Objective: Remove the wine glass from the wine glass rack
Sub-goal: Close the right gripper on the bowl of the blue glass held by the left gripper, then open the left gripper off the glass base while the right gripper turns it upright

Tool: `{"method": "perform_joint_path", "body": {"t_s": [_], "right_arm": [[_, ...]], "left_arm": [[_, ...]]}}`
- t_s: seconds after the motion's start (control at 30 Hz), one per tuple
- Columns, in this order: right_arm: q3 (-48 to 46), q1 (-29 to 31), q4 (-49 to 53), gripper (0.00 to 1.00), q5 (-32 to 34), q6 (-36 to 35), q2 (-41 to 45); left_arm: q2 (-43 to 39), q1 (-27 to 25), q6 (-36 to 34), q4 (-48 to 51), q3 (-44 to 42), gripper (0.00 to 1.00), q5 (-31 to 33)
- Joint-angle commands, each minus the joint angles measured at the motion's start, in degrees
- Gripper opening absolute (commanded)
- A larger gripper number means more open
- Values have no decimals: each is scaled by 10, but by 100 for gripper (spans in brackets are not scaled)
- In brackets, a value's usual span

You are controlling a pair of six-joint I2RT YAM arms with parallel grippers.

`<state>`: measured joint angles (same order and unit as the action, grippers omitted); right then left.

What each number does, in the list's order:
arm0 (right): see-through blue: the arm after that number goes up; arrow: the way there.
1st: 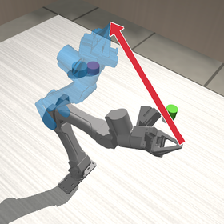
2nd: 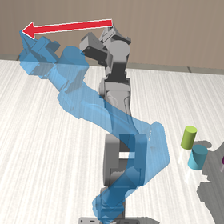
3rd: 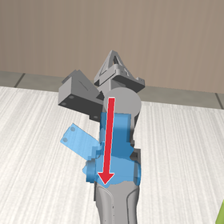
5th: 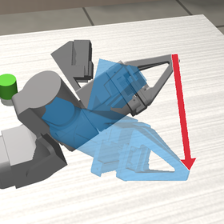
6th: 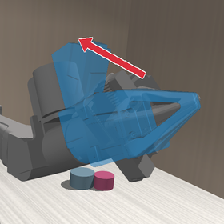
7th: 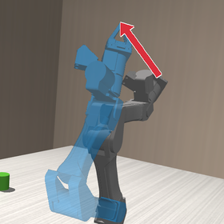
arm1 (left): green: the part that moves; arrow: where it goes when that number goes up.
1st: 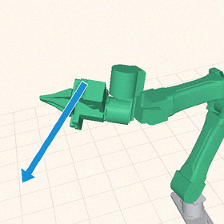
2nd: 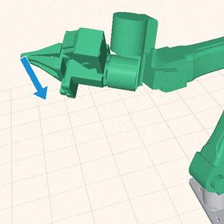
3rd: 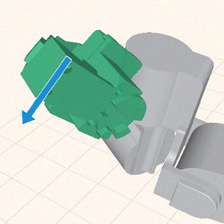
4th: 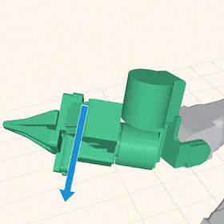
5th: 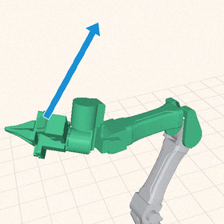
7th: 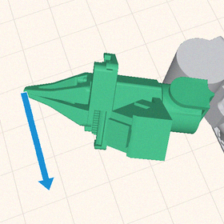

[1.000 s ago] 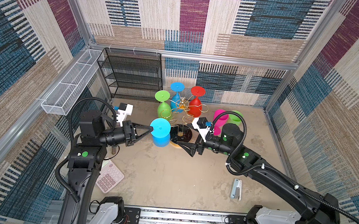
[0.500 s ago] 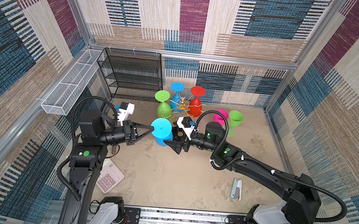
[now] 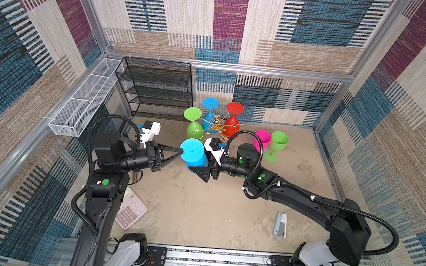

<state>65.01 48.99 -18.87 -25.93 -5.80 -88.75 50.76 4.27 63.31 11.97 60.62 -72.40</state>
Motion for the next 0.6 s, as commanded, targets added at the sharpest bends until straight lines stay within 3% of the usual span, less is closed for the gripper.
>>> {"method": "perform_joint_path", "body": {"t_s": [0.0, 0.57], "right_arm": [[5, 2, -27, 100, -3, 11, -2], [20, 4, 17, 82, 19, 18, 15]], "left_arm": [[-2, 0, 18, -43, -1, 0, -12], [6, 0, 92, -154, -31, 0, -3]]}}
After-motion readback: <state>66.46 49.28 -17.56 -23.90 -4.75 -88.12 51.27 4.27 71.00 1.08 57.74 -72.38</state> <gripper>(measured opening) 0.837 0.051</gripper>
